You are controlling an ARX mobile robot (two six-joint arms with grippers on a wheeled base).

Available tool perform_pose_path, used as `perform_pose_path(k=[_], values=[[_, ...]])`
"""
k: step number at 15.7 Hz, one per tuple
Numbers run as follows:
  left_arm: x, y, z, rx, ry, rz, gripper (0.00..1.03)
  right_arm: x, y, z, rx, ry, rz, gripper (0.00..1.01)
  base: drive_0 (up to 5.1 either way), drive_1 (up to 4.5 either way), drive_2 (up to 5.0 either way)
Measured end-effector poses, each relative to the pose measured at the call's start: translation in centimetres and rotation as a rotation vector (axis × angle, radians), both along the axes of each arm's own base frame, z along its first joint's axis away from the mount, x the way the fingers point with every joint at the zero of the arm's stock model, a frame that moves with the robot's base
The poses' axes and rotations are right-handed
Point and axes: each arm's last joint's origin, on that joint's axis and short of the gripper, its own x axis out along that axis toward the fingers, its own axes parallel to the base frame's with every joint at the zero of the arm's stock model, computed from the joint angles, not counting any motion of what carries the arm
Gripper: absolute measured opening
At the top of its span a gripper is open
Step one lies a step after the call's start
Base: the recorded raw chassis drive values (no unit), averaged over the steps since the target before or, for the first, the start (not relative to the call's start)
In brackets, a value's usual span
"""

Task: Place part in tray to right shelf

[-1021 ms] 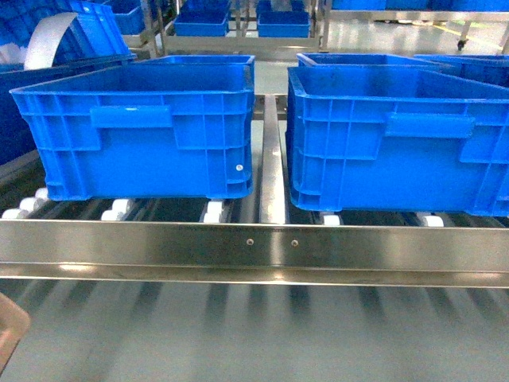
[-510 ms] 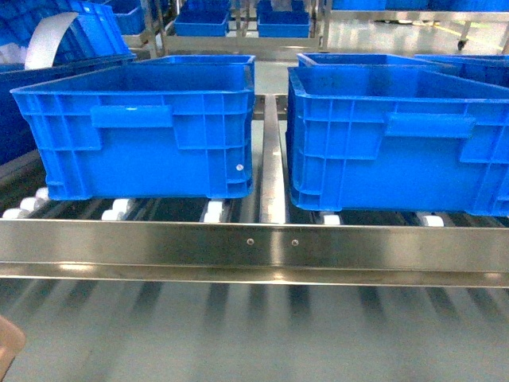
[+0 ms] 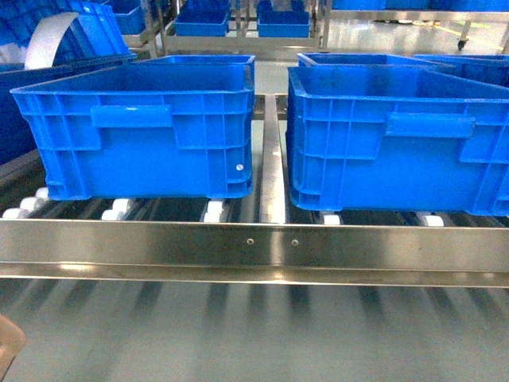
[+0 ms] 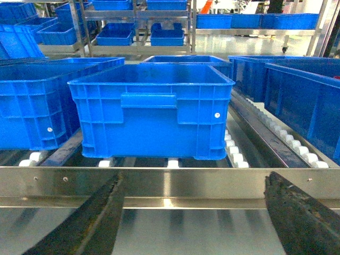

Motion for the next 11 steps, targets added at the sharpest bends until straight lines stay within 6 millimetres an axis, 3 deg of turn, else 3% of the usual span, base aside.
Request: perform_pose_path(k=[2,11], values=[[0.00,0.00,0.00,0.000,0.000,0.000,0.14,0.00,0.00,0.00,0.000,0.000,0.000,1.00,0.0,0.00,0.0],[0.00,0.00,0.00,0.000,0.000,0.000,0.14,0.00,0.00,0.00,0.000,0.000,0.000,0.98,0.0,0.00,0.0]])
